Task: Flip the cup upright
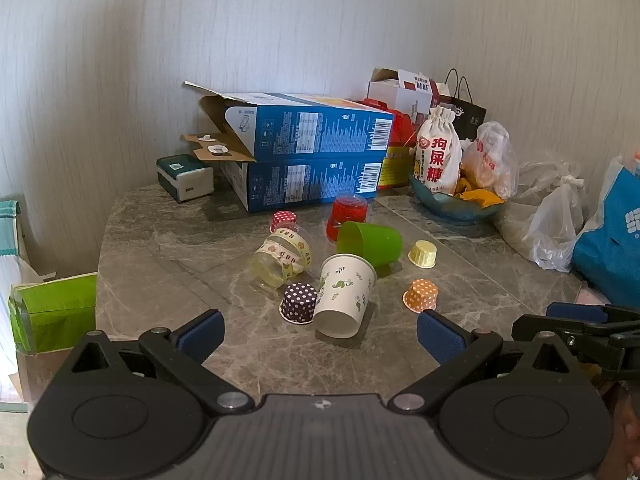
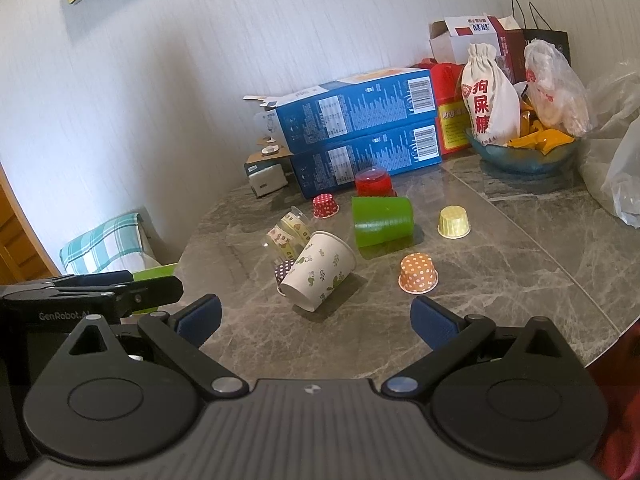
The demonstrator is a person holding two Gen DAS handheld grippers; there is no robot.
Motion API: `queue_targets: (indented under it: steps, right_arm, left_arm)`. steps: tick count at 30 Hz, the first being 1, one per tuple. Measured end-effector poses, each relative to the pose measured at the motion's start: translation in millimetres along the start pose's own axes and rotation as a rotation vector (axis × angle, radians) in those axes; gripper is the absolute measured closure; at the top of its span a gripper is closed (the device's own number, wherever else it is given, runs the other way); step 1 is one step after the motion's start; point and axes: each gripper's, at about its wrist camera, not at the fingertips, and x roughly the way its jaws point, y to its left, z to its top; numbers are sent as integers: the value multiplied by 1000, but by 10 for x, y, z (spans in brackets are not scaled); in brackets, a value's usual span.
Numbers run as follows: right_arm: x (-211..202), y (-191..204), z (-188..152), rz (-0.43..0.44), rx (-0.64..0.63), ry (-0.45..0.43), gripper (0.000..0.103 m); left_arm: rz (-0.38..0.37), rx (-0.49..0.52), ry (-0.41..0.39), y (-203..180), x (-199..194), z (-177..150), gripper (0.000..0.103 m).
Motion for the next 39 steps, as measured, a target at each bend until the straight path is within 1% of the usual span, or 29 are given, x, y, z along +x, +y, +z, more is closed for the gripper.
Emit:
queue_targets:
  steps: [21, 39]
  right_arm:
    - [-2, 3, 16, 0, -3, 6, 1]
    - [38, -36, 23, 0, 5, 18, 1]
  left_arm:
    - [-1, -5, -2, -3, -17, -7, 0]
    - [-3, -8, 11, 14, 17, -2, 0]
